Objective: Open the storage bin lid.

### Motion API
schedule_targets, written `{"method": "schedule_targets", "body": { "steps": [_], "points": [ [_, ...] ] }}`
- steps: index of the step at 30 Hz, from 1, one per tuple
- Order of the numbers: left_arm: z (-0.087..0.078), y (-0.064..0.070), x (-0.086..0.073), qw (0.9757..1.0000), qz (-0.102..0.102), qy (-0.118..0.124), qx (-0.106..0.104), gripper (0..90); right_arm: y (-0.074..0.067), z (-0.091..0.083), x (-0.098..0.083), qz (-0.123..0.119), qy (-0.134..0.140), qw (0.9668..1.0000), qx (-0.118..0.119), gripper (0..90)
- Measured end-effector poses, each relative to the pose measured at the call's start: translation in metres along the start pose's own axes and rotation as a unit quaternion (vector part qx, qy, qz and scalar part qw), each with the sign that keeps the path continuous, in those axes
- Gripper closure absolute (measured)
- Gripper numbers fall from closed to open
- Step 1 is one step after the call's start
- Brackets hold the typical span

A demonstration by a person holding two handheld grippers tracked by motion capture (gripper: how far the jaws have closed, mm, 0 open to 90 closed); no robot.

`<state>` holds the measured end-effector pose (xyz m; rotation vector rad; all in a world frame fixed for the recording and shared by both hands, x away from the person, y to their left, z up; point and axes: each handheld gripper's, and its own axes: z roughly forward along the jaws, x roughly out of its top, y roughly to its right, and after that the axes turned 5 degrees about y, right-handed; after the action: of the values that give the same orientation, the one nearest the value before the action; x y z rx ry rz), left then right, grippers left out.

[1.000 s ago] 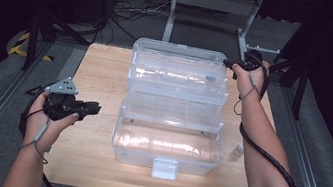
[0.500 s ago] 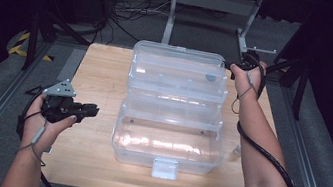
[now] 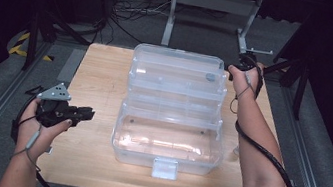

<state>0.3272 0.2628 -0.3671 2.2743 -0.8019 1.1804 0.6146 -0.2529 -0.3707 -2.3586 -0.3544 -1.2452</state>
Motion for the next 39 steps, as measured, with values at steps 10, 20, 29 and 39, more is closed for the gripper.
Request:
{"method": "schedule_targets", "body": {
  "steps": [10, 20, 29, 39],
  "points": [
    [0.003, -0.001, 0.001, 1.0, 0.004, -0.004, -0.005, 78.1, 0.002, 0.003, -0.002, 0.005, -0.003, 1.0, -0.001, 83.5],
    [0.006, 0.0, 0.003, 0.9999, 0.005, -0.006, -0.008, 77.4, 0.003, 0.01, -0.007, -0.001, -0.011, 0.9999, -0.012, 82.9],
    [0.011, -0.002, 0.006, 0.9999, 0.008, -0.007, -0.012, 76.2, 0.006, -0.004, -0.001, -0.001, 0.016, 0.9998, -0.01, 73.8],
    [0.02, -0.007, 0.015, 0.9999, 0.009, 0.002, -0.014, 63.2, 0.003, -0.044, 0.006, -0.025, 0.059, 0.9979, 0.011, 54.8]
  ]
}}
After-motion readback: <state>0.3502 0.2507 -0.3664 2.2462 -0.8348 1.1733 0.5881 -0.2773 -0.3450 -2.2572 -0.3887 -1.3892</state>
